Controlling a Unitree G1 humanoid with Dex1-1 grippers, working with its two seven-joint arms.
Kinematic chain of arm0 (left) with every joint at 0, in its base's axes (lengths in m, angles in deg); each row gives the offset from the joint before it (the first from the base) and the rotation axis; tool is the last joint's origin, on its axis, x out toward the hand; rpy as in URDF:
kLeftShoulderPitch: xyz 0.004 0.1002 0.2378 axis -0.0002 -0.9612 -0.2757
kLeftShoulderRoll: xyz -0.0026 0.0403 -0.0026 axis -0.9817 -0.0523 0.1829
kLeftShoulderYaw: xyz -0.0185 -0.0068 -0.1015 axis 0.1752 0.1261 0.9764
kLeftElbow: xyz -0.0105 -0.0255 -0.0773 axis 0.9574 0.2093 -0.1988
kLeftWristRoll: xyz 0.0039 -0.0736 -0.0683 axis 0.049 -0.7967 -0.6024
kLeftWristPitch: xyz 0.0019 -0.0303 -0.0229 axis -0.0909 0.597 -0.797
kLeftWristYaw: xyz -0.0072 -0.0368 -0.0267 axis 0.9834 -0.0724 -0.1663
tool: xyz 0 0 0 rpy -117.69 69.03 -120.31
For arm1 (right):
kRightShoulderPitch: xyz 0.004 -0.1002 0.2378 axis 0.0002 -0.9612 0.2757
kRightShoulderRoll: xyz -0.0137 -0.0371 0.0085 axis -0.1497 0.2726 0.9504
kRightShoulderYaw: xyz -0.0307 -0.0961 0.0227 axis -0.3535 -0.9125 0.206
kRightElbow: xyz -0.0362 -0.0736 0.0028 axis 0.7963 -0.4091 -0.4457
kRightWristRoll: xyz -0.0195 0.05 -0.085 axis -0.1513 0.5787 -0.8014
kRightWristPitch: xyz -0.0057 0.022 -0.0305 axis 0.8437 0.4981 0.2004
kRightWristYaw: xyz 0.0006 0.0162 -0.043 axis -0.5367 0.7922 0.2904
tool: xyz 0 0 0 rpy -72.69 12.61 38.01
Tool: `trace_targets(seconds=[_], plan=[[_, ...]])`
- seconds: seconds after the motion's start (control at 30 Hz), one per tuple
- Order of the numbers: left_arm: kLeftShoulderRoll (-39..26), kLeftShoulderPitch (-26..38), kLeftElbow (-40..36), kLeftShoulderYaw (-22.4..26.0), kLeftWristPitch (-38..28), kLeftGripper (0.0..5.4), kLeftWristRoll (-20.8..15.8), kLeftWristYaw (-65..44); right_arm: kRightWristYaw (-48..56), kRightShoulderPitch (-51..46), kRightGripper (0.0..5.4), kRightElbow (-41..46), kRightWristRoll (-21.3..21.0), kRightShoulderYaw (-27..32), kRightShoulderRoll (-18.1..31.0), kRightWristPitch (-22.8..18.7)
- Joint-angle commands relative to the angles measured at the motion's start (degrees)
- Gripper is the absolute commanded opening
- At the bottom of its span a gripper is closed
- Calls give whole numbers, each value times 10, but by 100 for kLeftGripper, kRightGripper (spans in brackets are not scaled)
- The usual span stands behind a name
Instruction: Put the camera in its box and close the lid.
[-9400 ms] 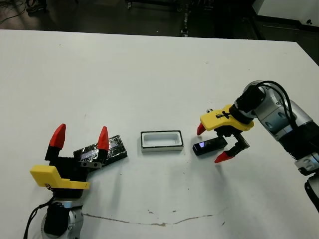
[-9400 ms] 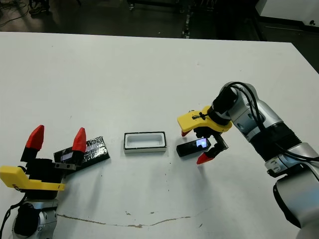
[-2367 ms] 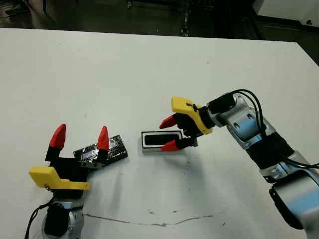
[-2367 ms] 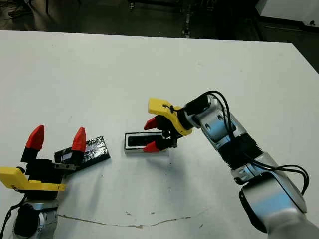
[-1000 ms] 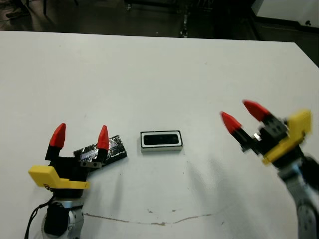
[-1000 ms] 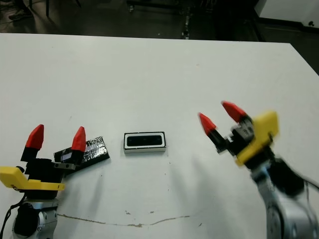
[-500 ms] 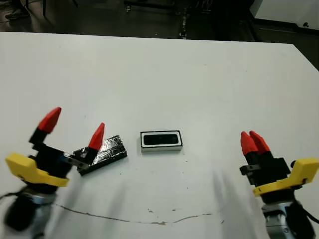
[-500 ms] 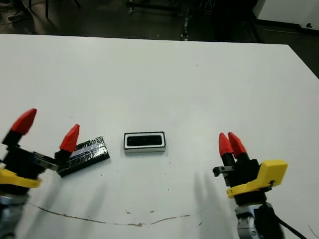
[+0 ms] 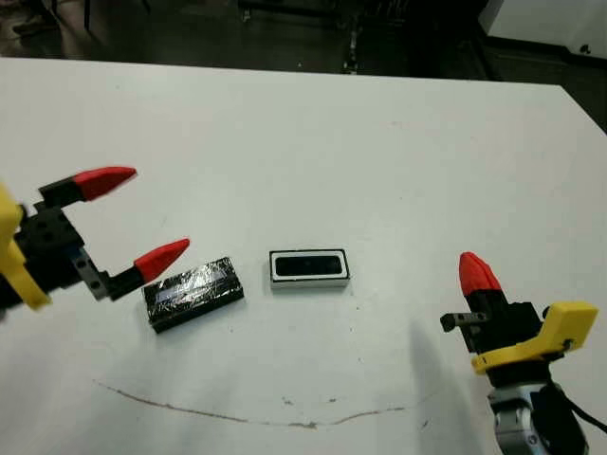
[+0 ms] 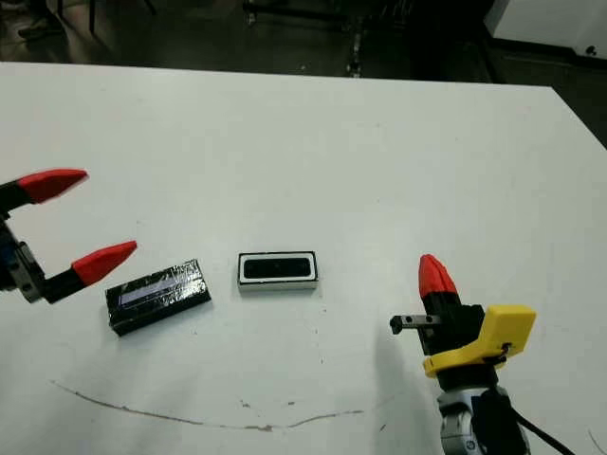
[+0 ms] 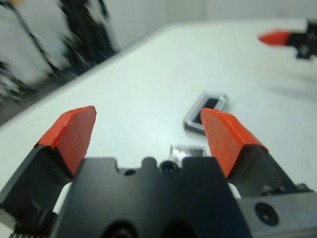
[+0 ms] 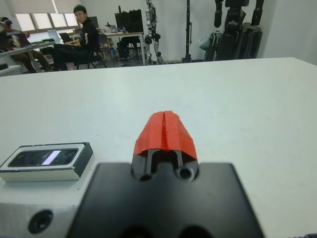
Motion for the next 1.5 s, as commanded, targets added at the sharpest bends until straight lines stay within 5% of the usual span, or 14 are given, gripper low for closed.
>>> trace_targets(seconds=[0.03,0.33,0.63,1.27,1.5], plan=[[-11,51,61,-55,29,540,8,-63,-3,-4,1,-6,4,6,8,3],[-11,171,154,-158,163,540,17,-157,-2,-6,1,-21,-3,1,12,19],[10,174,129,-163,214,540,15,-145,-4,-5,1,-30,-4,-7,10,24],[2,125,28,-159,214,540,53,-89,-10,-10,1,-26,-6,-12,10,25],[2,114,17,-172,193,540,96,-67,-7,-12,1,-27,-3,-11,13,24]])
